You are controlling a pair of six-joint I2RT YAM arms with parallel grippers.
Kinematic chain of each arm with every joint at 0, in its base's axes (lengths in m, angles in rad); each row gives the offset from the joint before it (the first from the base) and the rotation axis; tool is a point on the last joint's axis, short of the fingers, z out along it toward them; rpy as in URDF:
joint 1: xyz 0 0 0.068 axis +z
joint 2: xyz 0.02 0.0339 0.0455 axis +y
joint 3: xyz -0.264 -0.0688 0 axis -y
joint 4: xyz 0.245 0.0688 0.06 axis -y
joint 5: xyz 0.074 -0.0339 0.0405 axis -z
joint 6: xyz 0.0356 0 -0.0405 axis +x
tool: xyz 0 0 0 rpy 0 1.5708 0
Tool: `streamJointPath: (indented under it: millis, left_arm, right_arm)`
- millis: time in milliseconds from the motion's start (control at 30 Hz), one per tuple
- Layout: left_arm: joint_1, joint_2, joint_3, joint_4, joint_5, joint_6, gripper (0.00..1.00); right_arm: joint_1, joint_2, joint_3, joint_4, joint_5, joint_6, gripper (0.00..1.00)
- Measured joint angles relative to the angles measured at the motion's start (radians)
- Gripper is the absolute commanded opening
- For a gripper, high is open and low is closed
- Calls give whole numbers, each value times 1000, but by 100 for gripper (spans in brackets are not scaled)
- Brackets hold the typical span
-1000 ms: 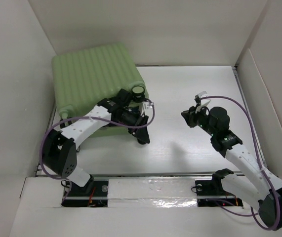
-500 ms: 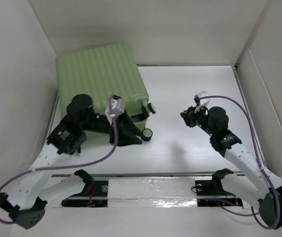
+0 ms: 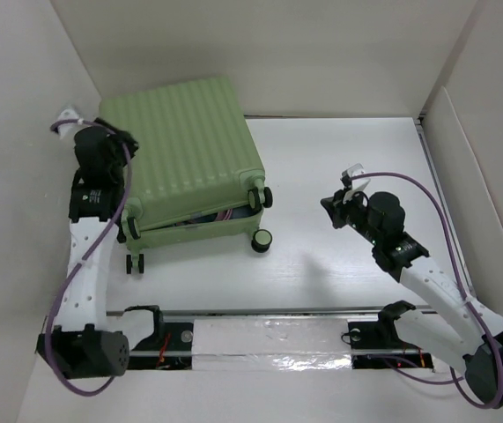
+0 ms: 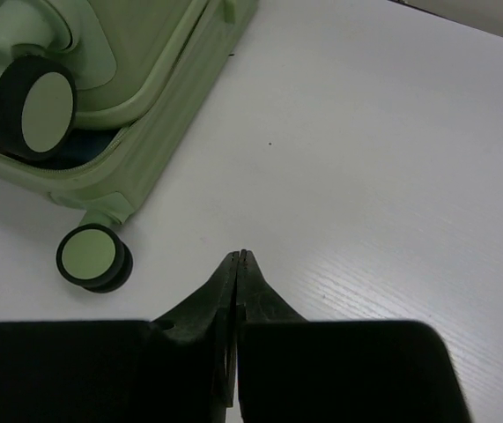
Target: Pack the luggage
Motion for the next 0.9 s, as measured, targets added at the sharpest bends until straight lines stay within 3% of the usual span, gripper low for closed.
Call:
streamJointPath:
  millis: [167, 300, 667, 767, 900]
  left_arm:
    - [384, 26, -135, 6, -1, -76, 25]
    - [486, 38, -246, 37, -24, -88, 25]
    - [415, 130, -468, 129, 73, -108, 20]
    - [325, 64, -525, 176, 31, -126, 20]
    - [121, -44, -618, 182, -53, -138, 20]
  right_arm:
    - [12, -2, 0, -1, 4, -3, 4]
    - [18, -3, 0, -1, 6, -3, 5]
    - [25, -39, 0, -4, 32, -4, 6]
    - [25, -51, 0, -13, 55, -4, 6]
    - [25, -124, -4, -40, 101, -3, 10]
